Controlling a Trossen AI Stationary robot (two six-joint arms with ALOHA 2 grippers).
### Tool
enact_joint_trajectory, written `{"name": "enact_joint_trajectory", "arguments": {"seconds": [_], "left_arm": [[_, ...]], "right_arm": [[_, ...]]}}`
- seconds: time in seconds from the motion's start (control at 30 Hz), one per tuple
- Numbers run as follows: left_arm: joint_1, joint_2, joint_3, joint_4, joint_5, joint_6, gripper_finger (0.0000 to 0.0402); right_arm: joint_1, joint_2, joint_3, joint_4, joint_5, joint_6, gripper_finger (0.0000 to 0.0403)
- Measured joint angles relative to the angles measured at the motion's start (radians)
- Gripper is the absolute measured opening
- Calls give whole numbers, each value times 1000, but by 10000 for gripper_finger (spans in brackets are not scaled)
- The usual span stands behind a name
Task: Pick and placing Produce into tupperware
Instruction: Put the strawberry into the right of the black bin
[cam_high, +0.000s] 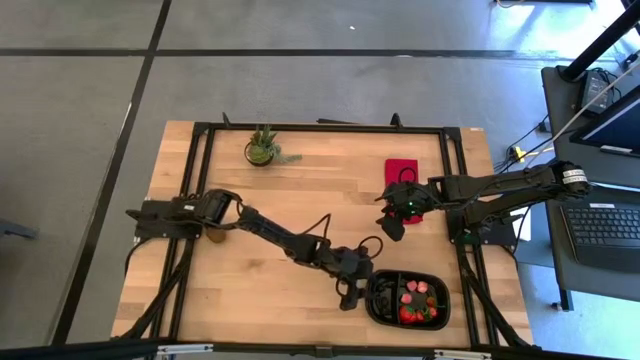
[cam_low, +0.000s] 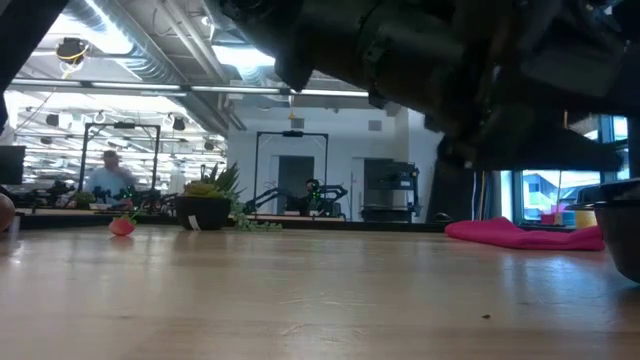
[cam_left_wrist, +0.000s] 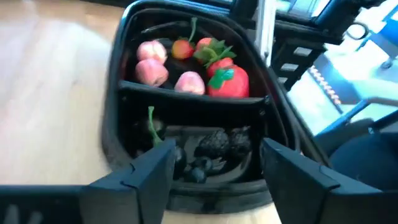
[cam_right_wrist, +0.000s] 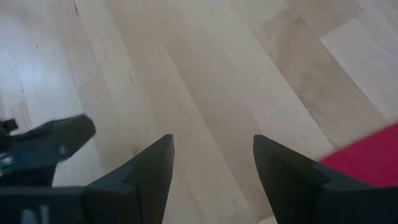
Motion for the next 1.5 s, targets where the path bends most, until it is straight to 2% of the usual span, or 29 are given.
{"name": "enact_joint_trajectory", "arguments": {"seconds": [0.1,0.23,0.37,0.53,0.7,0.83,1.1,1.23,1.37,1.5], "left_arm": [[11,-66,0,-92,19,28,240],[35,-236,2,-370,22,121,242],[67,-433,2,-666,-111,93,238],[87,-652,2,-914,-309,-48,237],[89,-790,2,-1099,-400,-155,237],[58,-829,2,-1202,-400,-176,237],[-5,-793,0,-1216,-429,-127,237],[1,-777,0,-1290,-476,-128,237],[24,-757,-1,-1369,-477,-155,237],[48,-760,0,-1352,-478,-155,237]], "right_arm": [[0,0,0,-1,0,0,222],[0,0,0,-4,0,1,222],[0,0,0,-6,0,0,222],[0,0,0,-5,0,-24,222],[0,0,0,-4,0,-52,222],[0,0,0,-4,0,-53,222],[0,0,0,-4,0,-68,222],[0,0,0,-3,1,-82,222],[0,0,0,8,35,-79,222],[0,0,0,27,51,-70,222]]}}
